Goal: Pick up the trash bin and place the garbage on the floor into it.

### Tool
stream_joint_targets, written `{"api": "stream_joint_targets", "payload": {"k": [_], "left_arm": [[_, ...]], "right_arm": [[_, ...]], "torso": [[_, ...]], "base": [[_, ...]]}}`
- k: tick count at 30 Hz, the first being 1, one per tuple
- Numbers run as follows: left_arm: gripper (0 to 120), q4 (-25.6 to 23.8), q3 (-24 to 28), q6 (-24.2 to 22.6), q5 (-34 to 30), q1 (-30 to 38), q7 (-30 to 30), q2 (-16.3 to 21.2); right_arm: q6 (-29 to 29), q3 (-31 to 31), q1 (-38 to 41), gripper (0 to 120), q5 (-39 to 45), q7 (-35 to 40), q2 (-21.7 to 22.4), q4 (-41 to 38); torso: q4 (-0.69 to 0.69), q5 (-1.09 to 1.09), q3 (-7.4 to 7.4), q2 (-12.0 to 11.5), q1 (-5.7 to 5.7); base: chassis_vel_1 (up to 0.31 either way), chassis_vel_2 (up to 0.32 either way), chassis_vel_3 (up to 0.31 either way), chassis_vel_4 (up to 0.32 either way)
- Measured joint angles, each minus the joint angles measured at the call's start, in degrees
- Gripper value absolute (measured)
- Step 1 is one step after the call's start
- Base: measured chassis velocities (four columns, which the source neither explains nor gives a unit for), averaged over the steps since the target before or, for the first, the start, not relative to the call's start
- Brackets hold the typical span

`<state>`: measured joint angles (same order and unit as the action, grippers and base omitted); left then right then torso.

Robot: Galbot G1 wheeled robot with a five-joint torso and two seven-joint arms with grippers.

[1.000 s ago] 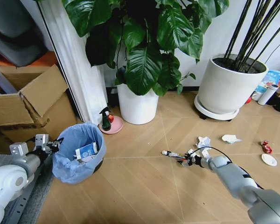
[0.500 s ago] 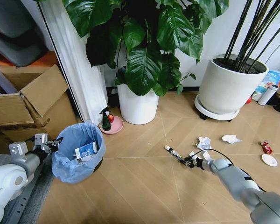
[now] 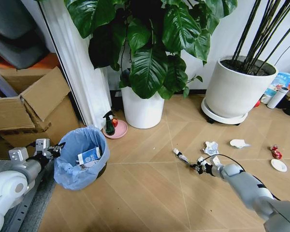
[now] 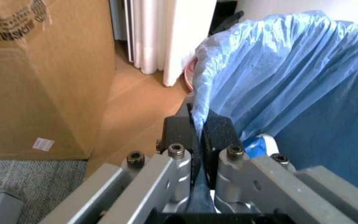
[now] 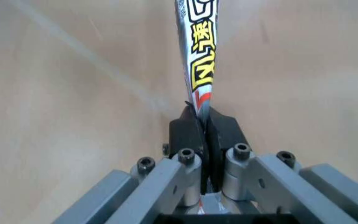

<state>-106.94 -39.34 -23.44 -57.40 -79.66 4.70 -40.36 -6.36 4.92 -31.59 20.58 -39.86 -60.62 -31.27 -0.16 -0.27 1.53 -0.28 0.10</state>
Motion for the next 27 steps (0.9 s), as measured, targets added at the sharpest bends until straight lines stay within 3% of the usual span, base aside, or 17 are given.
{"api": "stream_joint_targets", "payload": {"k": [4,10,14,27], "left_arm": [[0,-0.37,0.83,0.00,0.11,-0.21,0.19,-0.11],[0,-0.54,1.80,-0.02,0.28,-0.24,0.22,0.11],[0,-0.58,2.29,-0.02,0.29,-0.11,0.22,0.31],[0,-0.59,2.33,-0.04,0.32,-0.05,0.06,0.42]], "right_arm": [[-4.30,3.35,1.24,0,10.56,-5.60,-1.30,-12.28],[-9.28,9.73,5.00,0,19.48,-10.01,-5.94,-17.12],[-11.47,17.06,10.41,0,27.55,-10.93,-12.21,-21.99],[-11.93,27.24,17.41,0,31.34,-10.45,-21.81,-20.74]], "torso": [[0.02,-0.01,0.00,0.00,0.00],[0.03,-0.01,0.01,0.00,0.00],[0.04,-0.02,0.00,0.00,0.00],[0.00,-0.03,0.00,0.00,-0.01]], "base": [[0.000,0.000,0.000,0.000],[0.000,0.000,0.000,0.000],[0.000,0.000,0.000,0.000],[0.000,0.000,0.000,0.000]]}}
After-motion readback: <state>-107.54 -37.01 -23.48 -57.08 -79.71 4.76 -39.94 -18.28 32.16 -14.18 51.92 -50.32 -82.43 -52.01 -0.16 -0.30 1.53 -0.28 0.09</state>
